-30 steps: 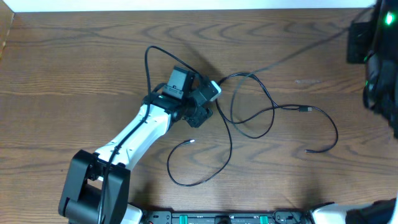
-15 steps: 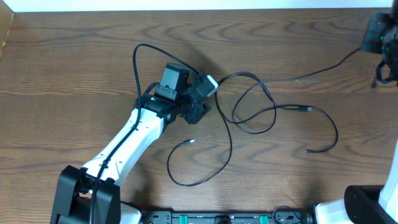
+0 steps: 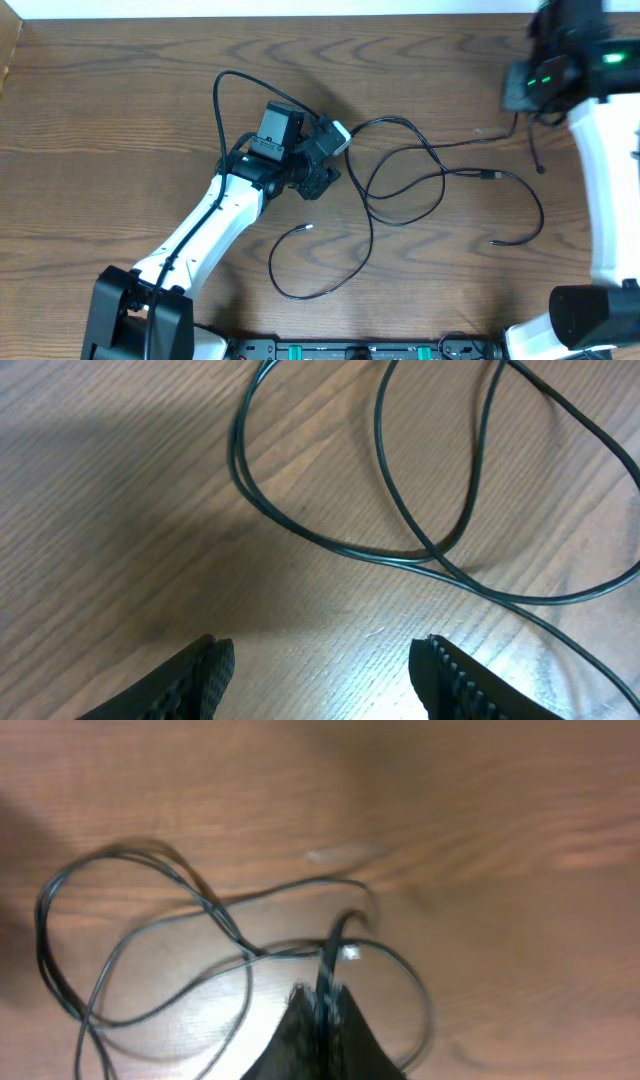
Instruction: Untangle cables
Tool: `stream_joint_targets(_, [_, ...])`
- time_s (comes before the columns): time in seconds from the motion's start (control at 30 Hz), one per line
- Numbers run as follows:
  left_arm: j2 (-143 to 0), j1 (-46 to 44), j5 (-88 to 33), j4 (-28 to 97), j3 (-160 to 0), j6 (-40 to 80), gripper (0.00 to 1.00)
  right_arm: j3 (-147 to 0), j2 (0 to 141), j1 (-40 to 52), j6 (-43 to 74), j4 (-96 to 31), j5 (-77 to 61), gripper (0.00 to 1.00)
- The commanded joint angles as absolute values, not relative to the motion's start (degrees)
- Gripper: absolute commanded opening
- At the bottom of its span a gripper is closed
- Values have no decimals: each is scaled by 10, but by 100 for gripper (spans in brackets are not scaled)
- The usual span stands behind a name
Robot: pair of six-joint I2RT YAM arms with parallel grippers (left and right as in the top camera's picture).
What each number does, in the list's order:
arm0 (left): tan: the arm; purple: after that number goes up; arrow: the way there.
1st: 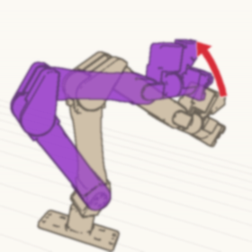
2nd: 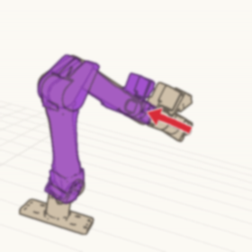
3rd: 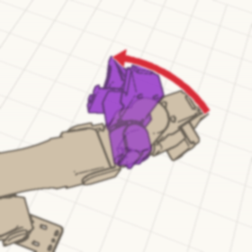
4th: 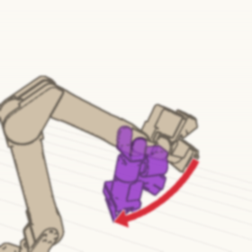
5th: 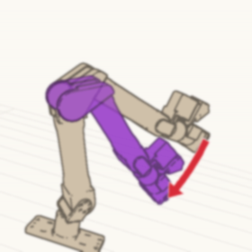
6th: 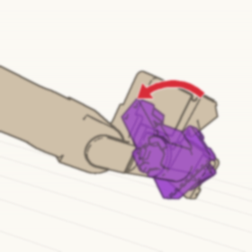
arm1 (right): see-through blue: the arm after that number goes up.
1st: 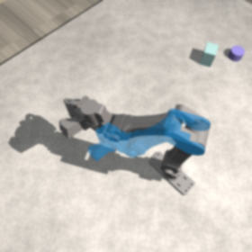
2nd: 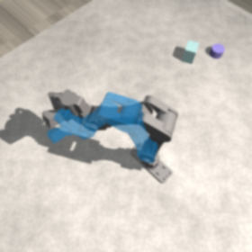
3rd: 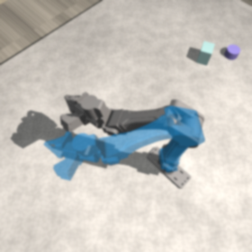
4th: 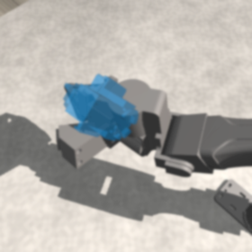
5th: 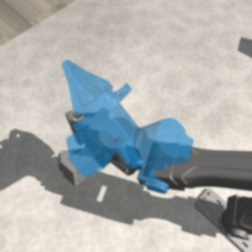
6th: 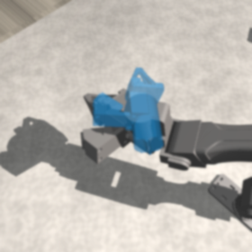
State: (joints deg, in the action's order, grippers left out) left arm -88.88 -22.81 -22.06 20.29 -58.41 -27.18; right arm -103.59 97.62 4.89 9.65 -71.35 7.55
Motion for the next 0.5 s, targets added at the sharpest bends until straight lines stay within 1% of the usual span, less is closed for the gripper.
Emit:
stream_joint_targets(0.0, [-881, -226, -233, 203, -584, -269, 62, -957, 976, 78, 100, -674, 37, 1])
stream_joint_targets(0.13, [-881, -226, -233, 203, -584, -269, 62, -901, 976, 107, 82, -635, 37, 1])
stream_joint_targets(0.17, [-881, -226, -233, 203, -584, -269, 63, -896, 976, 113, 77, -632, 37, 3])
stream_joint_targets(0.2, [-881, -226, -234, 203, -584, -269, 63, -894, 976, 120, 66, -632, 37, 10])
stream_joint_targets(0.23, [-881, -226, -234, 203, -584, -269, 62, -894, 976, 127, 55, -633, 37, 22])
stream_joint_targets(0.27, [-881, -226, -233, 203, -584, -269, 63, -894, 976, 130, 48, -634, 35, 33])
stream_joint_targets(0.33, [-881, -226, -233, 203, -584, -269, 63, -891, 976, 140, 22, -641, 23, 60])
stream_joint_targets(0.37, [-881, -226, -234, 203, -584, -269, 62, -883, 976, 143, 10, -641, 12, 70])
stream_joint_targets(0.43, [-881, -226, -234, 203, -584, -269, 63, -856, 976, 149, 1, -634, -2, 82])
stream_joint_targets(0.47, [-881, -226, -234, 203, -584, -269, 63, -841, 976, 151, 1, -628, -5, 86])
